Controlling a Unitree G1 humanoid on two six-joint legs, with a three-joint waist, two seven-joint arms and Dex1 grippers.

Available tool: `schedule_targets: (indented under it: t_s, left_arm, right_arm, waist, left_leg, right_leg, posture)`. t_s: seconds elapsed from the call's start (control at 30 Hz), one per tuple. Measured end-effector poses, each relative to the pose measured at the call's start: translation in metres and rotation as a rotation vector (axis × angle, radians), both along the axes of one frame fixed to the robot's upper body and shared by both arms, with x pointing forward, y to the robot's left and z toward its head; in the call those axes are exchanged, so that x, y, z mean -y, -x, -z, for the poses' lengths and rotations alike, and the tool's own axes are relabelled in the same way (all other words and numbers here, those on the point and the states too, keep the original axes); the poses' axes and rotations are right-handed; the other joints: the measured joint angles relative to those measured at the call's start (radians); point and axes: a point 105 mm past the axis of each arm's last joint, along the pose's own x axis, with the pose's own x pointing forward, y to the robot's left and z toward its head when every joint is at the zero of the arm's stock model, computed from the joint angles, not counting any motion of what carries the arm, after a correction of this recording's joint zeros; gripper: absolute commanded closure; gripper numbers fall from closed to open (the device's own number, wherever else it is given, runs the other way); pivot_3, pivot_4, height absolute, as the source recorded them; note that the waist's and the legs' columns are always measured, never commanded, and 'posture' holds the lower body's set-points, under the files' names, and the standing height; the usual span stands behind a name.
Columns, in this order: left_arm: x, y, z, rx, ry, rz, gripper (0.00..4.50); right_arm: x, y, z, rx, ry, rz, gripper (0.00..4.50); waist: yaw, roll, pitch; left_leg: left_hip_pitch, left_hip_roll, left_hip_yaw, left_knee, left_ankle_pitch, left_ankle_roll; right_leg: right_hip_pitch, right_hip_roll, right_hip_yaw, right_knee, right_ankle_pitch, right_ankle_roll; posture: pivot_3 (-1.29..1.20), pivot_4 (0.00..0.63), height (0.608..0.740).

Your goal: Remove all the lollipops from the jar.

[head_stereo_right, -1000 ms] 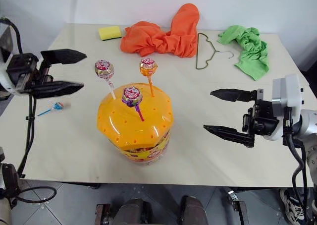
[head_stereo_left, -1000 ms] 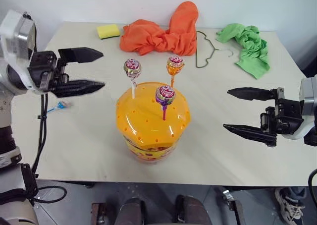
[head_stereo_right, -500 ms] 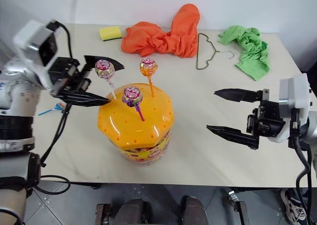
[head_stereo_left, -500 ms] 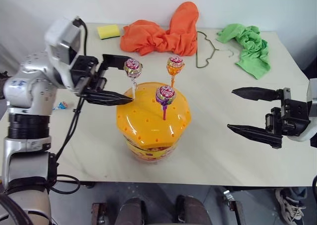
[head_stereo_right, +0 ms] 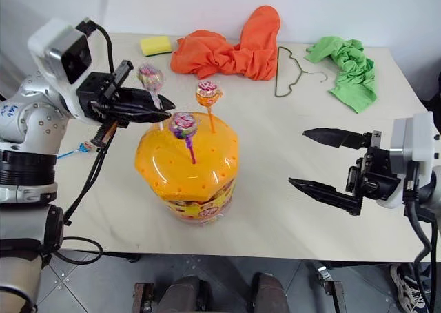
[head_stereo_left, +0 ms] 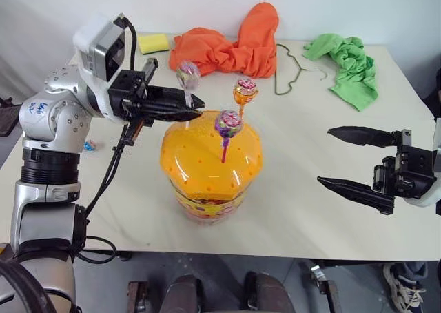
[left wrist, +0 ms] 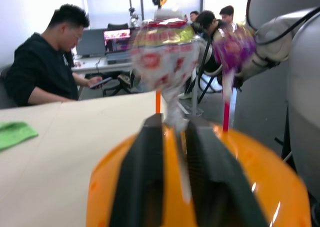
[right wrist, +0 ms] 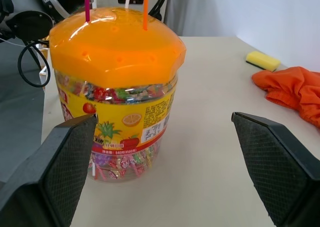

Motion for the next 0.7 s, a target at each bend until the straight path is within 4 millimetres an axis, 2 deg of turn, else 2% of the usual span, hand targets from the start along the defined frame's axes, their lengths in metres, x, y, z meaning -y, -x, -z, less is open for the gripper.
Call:
schedule_targets:
  t_s: [0.2,0.3,0.37,0.43,0.53,0.7]
  left_arm:
    - [0.0,0.011,-0.027,0.054,0.064,0.009,4.48]
    - [-0.002,0.003,-0.038,0.049,0.091,-0.102,4.48]
    - [-0.01,-0.015,-0.036,0.013,0.033,-0.304,4.48]
    - [-0.03,-0.036,-0.025,-0.044,-0.069,-0.559,4.48]
    - [-0.064,-0.055,0.013,-0.2,-0.265,-0.843,4.48]
    - [-0.12,-0.05,0.089,-0.417,-0.656,-1.146,4.48]
  right_arm:
    - [0.0,0.0,-0.001,0.003,-0.001,0.001,0.0]
    - [0.001,-0.002,-0.003,0.008,-0.006,0.003,0.0]
    - [0.001,-0.004,-0.004,0.011,-0.009,-0.001,0.0]
    - [0.002,-0.005,-0.004,0.01,-0.011,-0.002,0.0]
    - [0.003,-0.007,-0.003,0.0,-0.009,-0.01,0.0]
    - [0.002,-0.01,-0.002,-0.006,-0.004,-0.031,0.0]
  waist:
    - [-0.001,0.0,0.0]
    - [-0.002,0.0,0.0]
    - [-0.003,0.0,0.0]
    - [-0.005,0.0,0.0]
    - [-0.005,0.0,0.0]
    - [-0.003,0.0,0.0]
  left_leg:
    - [0.0,0.0,-0.001,0.0,0.0,0.0]
    - [0.0,0.0,-0.004,0.0,0.0,0.0]
    - [0.001,0.0,-0.006,-0.001,0.0,0.0]
    - [0.002,0.0,-0.007,-0.003,0.0,0.0]
    - [0.003,0.0,-0.006,-0.005,0.0,0.0]
    - [0.003,0.0,-0.004,-0.006,0.0,0.0]
  right_leg:
    - [0.0,0.0,0.0,0.0,0.0,0.0]
    - [0.0,0.0,0.0,0.0,0.0,0.0]
    - [0.0,0.0,0.0,0.0,0.0,0.0]
    - [0.0,0.0,0.001,0.0,0.0,0.0]
    - [0.0,0.0,0.002,0.0,0.0,0.0]
    - [-0.001,0.0,0.002,-0.001,0.0,0.0]
  posture:
    - [0.0,0.15,0.74]
    - [0.0,0.15,0.74]
    - [0.0,0.15,0.74]
    - [0.0,0.15,0.74]
    - [0.0,0.15,0.74]
    - [0.0,0.15,0.74]
